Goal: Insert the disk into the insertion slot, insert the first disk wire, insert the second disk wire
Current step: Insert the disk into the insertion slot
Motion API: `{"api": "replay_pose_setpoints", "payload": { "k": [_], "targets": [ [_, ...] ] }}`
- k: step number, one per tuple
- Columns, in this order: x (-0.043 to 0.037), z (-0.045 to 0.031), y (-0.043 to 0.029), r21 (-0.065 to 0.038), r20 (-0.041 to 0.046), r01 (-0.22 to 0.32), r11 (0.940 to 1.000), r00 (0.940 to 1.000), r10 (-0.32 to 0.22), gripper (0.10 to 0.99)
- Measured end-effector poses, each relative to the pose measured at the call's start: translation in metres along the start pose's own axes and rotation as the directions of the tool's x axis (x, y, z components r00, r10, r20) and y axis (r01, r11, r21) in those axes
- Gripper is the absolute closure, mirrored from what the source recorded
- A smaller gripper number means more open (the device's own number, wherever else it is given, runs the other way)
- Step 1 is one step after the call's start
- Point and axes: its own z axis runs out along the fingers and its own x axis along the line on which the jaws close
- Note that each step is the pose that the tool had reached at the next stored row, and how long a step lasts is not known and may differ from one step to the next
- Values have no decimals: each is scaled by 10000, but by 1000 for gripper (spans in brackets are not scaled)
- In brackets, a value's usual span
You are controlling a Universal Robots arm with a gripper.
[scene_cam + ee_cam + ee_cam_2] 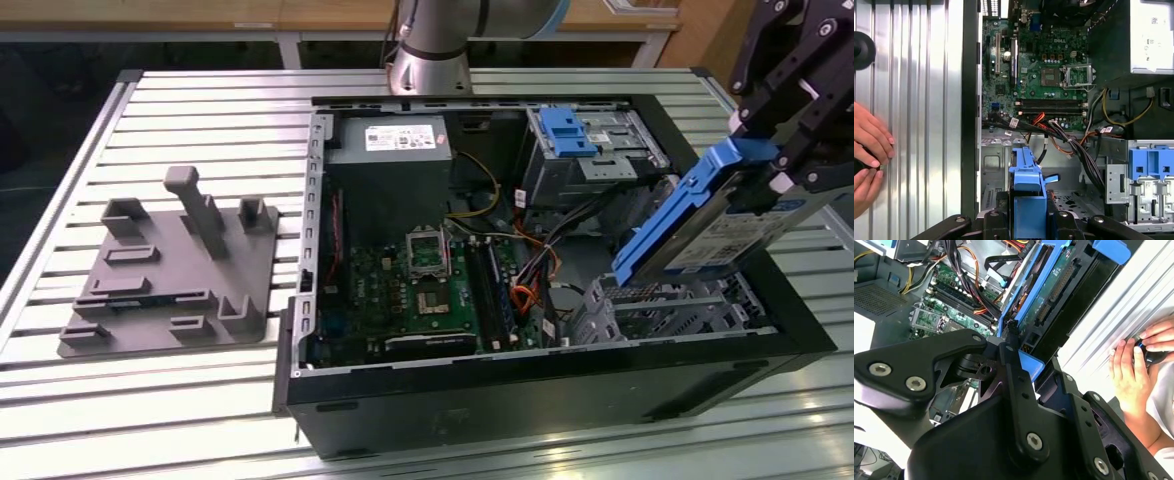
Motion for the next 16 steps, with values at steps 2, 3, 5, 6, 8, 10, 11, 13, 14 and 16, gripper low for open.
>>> {"api": "replay_pose_setpoints", "payload": {
  "k": [2,3,5,6,8,10,11,13,14,16],
  "targets": [
    [1,11,-1,0,0,0,10000,10000,0,722],
    [1,16,-2,0,-1,1,10000,10000,-1,722],
    [2,29,-2,0,-1,0,10000,10000,0,722],
    [2,35,-2,0,0,0,10000,10000,0,722],
    [3,46,-3,0,0,0,10000,10000,0,722],
    [4,57,-3,0,-1,1,10000,10000,-1,722],
    [4,63,-3,0,0,1,10000,10000,-1,722],
    [5,73,-4,0,-1,1,10000,10000,-1,722],
    [5,78,-4,0,-2,1,10000,10000,-1,722],
    [6,87,-4,0,-3,1,10000,10000,-1,722]
  ]
}}
